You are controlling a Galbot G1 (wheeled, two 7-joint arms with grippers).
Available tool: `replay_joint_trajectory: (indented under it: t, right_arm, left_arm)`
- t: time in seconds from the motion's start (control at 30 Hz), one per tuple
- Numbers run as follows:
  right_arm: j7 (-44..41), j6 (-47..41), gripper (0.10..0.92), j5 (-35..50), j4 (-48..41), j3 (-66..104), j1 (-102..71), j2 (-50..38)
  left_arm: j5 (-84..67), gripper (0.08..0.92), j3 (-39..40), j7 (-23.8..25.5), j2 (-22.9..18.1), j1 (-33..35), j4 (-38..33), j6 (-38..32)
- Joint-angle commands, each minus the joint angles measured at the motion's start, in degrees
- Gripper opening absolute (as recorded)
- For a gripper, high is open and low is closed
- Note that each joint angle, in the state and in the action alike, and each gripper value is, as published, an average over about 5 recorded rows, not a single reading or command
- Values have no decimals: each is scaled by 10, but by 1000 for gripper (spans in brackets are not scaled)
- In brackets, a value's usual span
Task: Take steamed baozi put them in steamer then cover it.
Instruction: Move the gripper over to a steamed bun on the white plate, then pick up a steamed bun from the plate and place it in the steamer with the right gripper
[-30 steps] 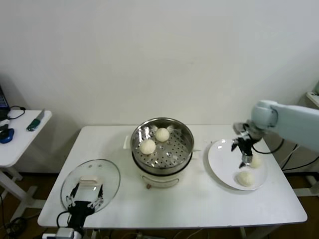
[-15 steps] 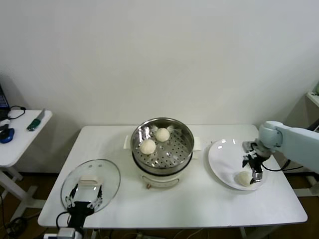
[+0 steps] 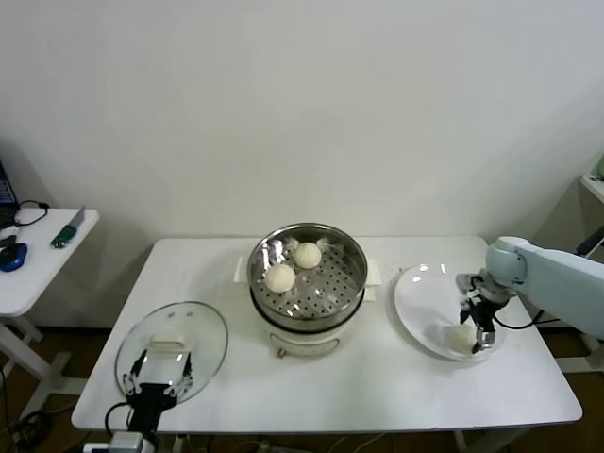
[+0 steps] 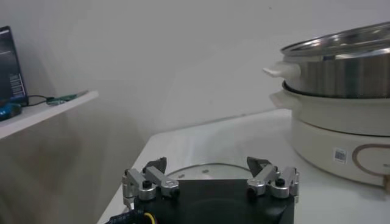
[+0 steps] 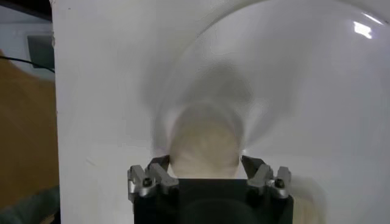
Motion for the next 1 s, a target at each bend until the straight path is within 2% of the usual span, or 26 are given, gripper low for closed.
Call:
replay_joint_trajectory:
  t: [0.03,0.43,0.77,1.0]
  right_arm:
    - [-3,1,746,-3,-16,9,-10,7]
    - [-9,16,689,19,-7,-35,65,26]
    - [-55,190,691,55,23,-167,299,135]
    - [-76,282,695,46,35,-172,370,236]
  left_arm:
    - [2,823,1,0,0,0,0,0]
    - [1,823,5,0,0,1,-1,0]
    - [3,823,8,3,3,2,0,1]
    - [6,823,12,7,0,4,-1,1]
